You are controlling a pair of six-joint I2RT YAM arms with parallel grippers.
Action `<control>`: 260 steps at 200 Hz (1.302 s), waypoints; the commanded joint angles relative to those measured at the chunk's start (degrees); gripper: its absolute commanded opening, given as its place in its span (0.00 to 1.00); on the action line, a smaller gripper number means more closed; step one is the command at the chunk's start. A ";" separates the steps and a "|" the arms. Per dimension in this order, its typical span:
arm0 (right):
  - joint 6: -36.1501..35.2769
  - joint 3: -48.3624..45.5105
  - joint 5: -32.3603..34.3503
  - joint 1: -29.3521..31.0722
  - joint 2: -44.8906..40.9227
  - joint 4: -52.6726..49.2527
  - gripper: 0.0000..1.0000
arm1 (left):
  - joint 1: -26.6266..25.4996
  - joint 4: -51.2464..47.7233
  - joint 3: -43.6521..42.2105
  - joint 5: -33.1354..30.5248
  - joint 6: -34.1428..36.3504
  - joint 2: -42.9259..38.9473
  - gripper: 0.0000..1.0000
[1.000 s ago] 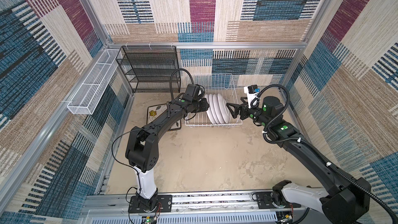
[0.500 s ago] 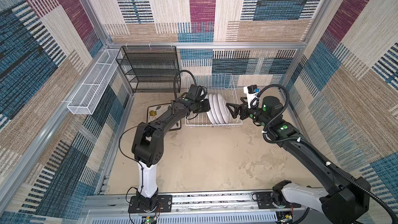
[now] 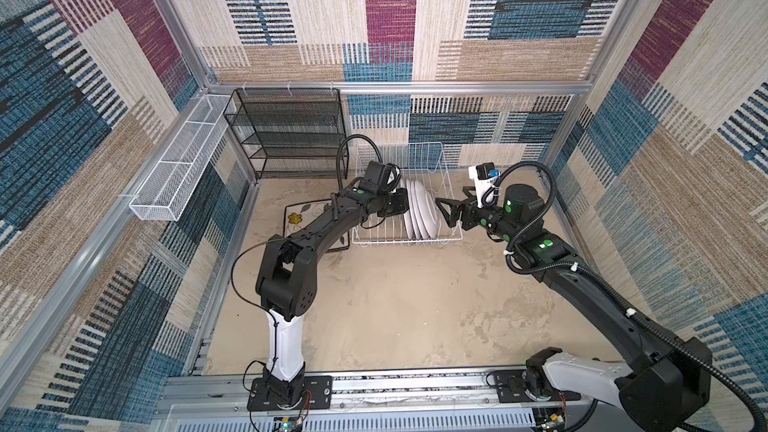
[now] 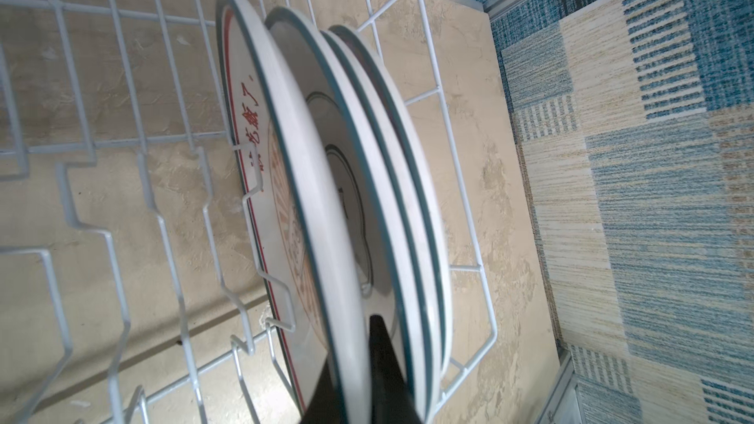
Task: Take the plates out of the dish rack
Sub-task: 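Close the left gripper on the top rim of the sunburst-printed plate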
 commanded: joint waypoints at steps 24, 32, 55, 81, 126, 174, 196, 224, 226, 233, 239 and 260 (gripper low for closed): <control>-0.13 0.75 -0.19 0.12 0.30 1.73 0.99 | 0.21 -0.53 -0.20 -0.15 -1.12 0.04 0.00; -0.09 0.68 -0.19 0.06 0.16 1.86 0.99 | 0.26 0.22 -0.28 0.75 -1.11 0.22 0.00; -0.04 0.48 -0.34 0.10 0.05 2.17 0.99 | 0.30 1.98 -0.17 3.12 -0.93 1.32 0.00; -0.13 0.49 0.10 0.06 -0.46 1.75 0.99 | 0.46 2.59 0.91 5.07 -0.04 2.70 0.00; -0.50 0.30 0.51 0.09 -1.19 1.72 0.99 | 0.61 -0.94 6.92 7.97 2.47 5.70 0.00; -0.26 0.21 0.42 0.06 -1.04 2.09 0.99 | 0.76 -1.64 7.89 8.09 2.28 3.59 0.00; -0.31 0.77 0.09 0.05 -0.89 1.61 0.99 | 0.83 -1.51 7.31 7.71 2.15 2.01 0.00; -0.62 1.01 0.29 0.05 -1.04 1.30 0.99 | 1.08 -1.33 6.57 7.93 2.15 0.30 0.00; -0.63 1.03 0.30 0.05 -1.04 1.29 0.99 | 1.07 -1.30 6.54 7.99 2.15 0.10 0.00; -0.61 1.06 0.29 0.06 -1.04 1.29 0.99 | 1.18 -1.21 6.31 8.29 2.11 -0.29 0.00; -0.53 0.94 0.26 0.05 -1.04 1.41 0.99 | 1.26 -1.20 6.18 8.25 2.06 -0.70 0.00; -0.10 0.85 0.17 0.11 -1.04 1.87 0.99 | 1.44 -2.00 6.12 8.29 2.42 -1.65 0.00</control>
